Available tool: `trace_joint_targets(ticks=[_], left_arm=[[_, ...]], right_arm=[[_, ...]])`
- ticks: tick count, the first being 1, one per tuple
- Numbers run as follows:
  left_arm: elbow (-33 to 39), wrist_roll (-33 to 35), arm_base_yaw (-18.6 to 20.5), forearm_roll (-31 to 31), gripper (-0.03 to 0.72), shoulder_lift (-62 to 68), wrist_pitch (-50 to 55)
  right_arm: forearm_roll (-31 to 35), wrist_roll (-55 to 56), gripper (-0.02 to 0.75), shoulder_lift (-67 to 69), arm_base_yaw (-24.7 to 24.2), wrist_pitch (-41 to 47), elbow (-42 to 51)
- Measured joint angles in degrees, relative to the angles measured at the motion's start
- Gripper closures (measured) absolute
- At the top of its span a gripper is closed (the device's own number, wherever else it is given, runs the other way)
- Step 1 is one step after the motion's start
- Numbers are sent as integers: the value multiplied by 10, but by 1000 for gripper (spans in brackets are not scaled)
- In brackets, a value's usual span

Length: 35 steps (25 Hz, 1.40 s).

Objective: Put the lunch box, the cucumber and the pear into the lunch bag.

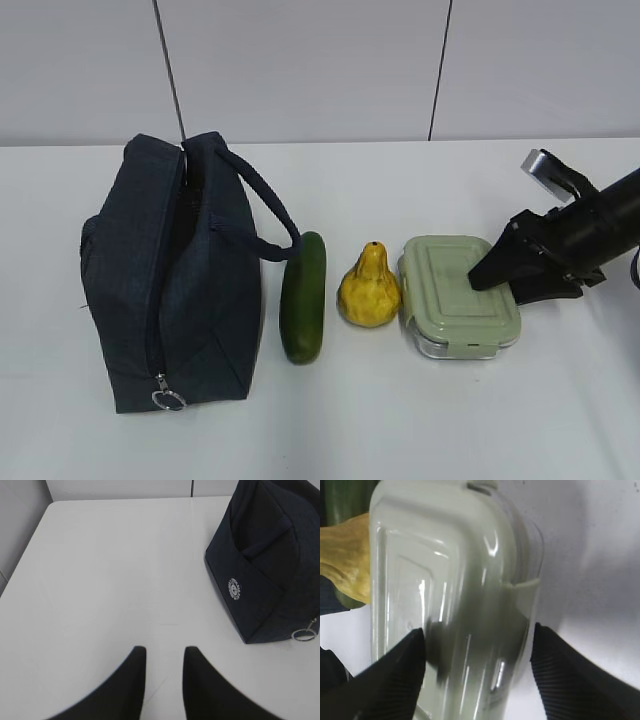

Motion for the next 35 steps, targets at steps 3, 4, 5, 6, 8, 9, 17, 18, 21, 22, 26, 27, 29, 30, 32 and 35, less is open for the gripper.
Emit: trace_joint_targets(ticks=[3,4,5,6,8,9,17,18,21,22,26,27,29,30,32,35], left_arm=[[0,0,0,0,538,0,0],[0,0,0,0,538,0,0],[0,0,0,0,538,0,0],[0,0,0,0,538,0,0],[0,0,0,0,538,0,0],[0,0,0,0,538,0,0],[0,0,0,0,538,0,0],[0,0,0,0,538,0,0],[0,0,0,0,538,0,0],[0,0,0,0,538,0,0],[0,0,0,0,538,0,0],[0,0,0,0,538,0,0],[0,0,0,0,538,0,0],[0,0,0,0,538,0,0],[0,0,0,0,538,0,0],[0,0,0,0,538,0,0]], right_arm=[[13,-5,219,1,1,0,0],[14,-6,219,2,1,0,0],[14,-7,219,3,1,0,0],[14,-8,219,4,1,0,0],[14,-9,219,4,1,0,0],[14,-10,220,4,1,0,0],[13,-10,337,4,1,5,-1],[14,-10,351,4,1,8,-1],[14,-11,370,4,1,9,-1],[14,-11,370,4,1,9,-1],[14,-11,372,4,1,10,-1],[14,-11,372,4,1,11,-2],[13,-11,372,4,1,12,-2],[13,-11,372,4,1,13,-2],[12,-11,373,4,1,14,-2],[12,-11,389,4,1,15,-2]])
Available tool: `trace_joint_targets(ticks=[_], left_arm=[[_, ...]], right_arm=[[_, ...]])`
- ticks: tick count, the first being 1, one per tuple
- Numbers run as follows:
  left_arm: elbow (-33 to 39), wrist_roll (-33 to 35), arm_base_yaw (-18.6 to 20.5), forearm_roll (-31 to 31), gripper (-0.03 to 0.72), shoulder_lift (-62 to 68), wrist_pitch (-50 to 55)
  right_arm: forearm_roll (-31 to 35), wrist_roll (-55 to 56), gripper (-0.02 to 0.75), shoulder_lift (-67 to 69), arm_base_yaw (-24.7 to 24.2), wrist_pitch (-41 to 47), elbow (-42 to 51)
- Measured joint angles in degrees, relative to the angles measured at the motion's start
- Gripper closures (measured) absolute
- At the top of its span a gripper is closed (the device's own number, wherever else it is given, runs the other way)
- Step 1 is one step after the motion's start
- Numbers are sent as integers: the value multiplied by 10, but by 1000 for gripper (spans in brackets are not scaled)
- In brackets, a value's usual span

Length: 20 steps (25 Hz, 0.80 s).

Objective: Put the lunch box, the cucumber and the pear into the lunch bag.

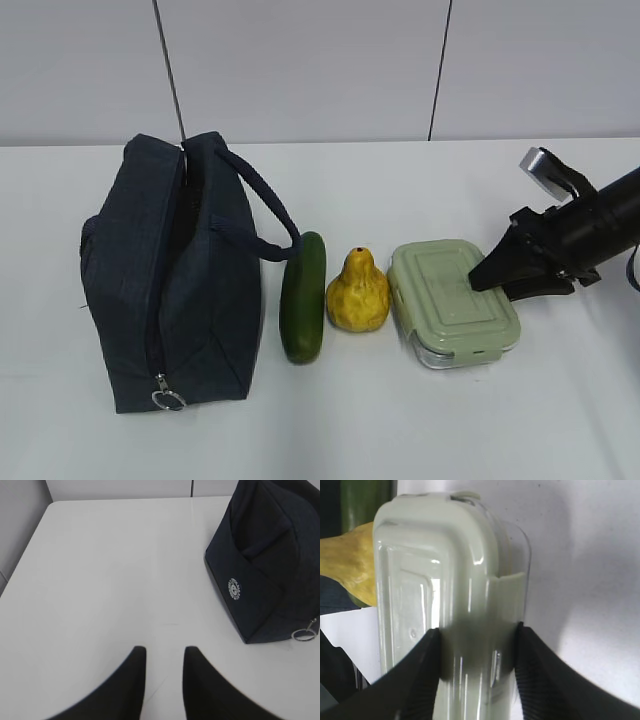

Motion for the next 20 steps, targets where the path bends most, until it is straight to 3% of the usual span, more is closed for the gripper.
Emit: trace_joint_targets(ticks=[20], left_arm=[[0,0,0,0,538,0,0]], right_arm=[[-2,-1,408,0,0,10,-3]])
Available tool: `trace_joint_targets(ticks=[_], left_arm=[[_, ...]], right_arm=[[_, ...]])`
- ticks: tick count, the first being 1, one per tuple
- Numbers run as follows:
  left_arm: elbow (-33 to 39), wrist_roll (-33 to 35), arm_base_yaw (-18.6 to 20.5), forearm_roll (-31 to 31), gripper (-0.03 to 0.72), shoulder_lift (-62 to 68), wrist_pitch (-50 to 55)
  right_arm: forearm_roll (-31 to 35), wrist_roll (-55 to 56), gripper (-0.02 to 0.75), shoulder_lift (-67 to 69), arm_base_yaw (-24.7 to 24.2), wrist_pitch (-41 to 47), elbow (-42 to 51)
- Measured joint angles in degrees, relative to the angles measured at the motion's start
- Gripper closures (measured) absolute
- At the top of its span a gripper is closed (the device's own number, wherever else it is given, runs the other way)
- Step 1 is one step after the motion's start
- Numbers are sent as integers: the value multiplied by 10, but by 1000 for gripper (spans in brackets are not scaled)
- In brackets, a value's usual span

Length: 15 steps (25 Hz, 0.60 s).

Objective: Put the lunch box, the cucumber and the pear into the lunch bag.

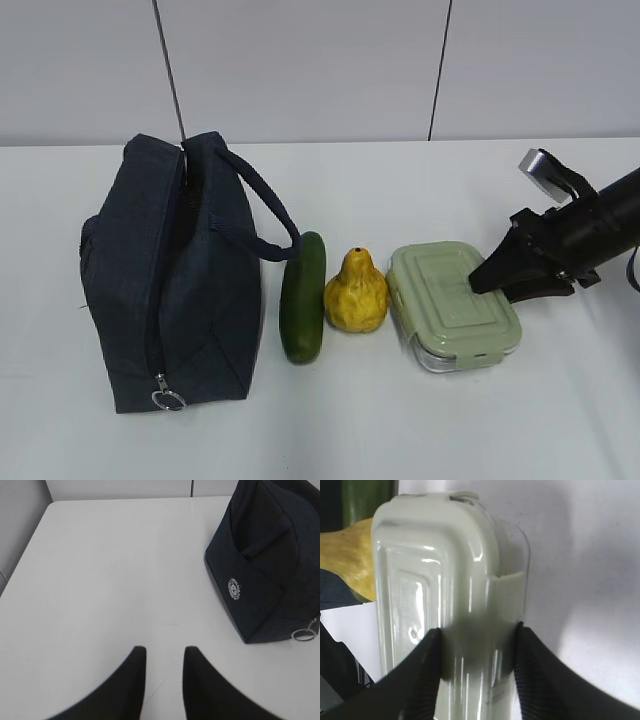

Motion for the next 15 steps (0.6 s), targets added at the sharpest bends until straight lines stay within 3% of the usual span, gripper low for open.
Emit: trace_joint_targets(ticks=[15], left_arm=[[0,0,0,0,538,0,0]], right_arm=[[-6,3,409,1,-5,21,-32]])
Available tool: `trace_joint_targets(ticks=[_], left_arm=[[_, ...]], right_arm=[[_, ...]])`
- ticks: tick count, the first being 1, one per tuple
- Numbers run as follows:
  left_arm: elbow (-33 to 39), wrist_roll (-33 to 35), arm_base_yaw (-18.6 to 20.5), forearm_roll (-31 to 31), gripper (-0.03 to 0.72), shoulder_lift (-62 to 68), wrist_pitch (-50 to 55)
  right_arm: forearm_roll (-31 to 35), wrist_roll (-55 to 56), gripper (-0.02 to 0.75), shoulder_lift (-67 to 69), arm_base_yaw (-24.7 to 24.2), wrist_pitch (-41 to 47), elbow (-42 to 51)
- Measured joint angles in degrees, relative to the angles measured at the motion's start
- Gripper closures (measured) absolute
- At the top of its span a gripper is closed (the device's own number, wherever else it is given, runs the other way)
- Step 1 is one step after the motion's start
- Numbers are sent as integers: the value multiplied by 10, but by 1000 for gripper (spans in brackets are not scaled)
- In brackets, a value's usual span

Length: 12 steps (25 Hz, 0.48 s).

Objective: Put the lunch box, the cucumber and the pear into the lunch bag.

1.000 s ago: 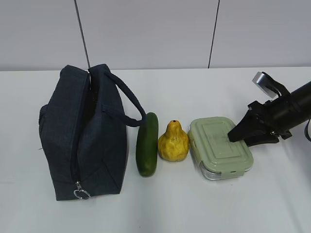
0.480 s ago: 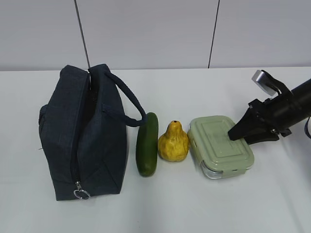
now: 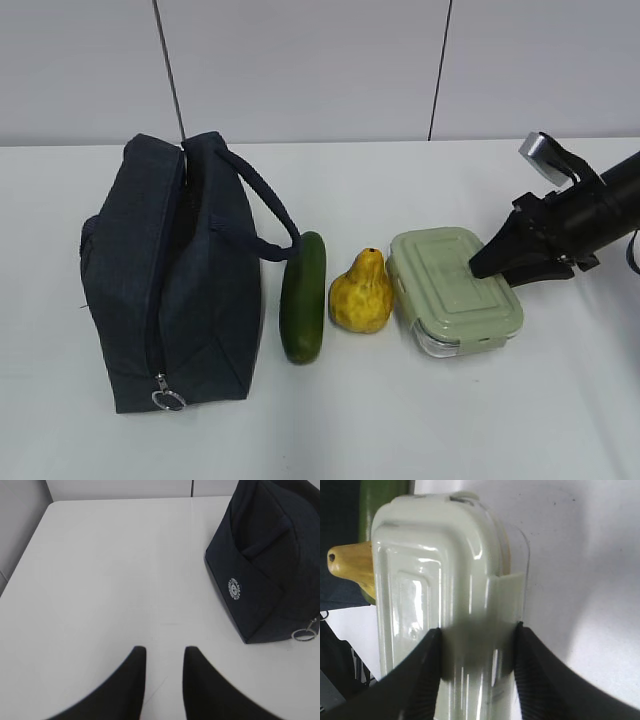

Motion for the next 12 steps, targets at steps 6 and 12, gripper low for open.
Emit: trace_joint_targets(ticks=[6,12], left_arm=[[0,0,0,0,538,0,0],[0,0,0,-9,538,0,0]], right_arm=[[-5,0,409,0,-11,1,0],[-6,1,409,0,-11,2,0]])
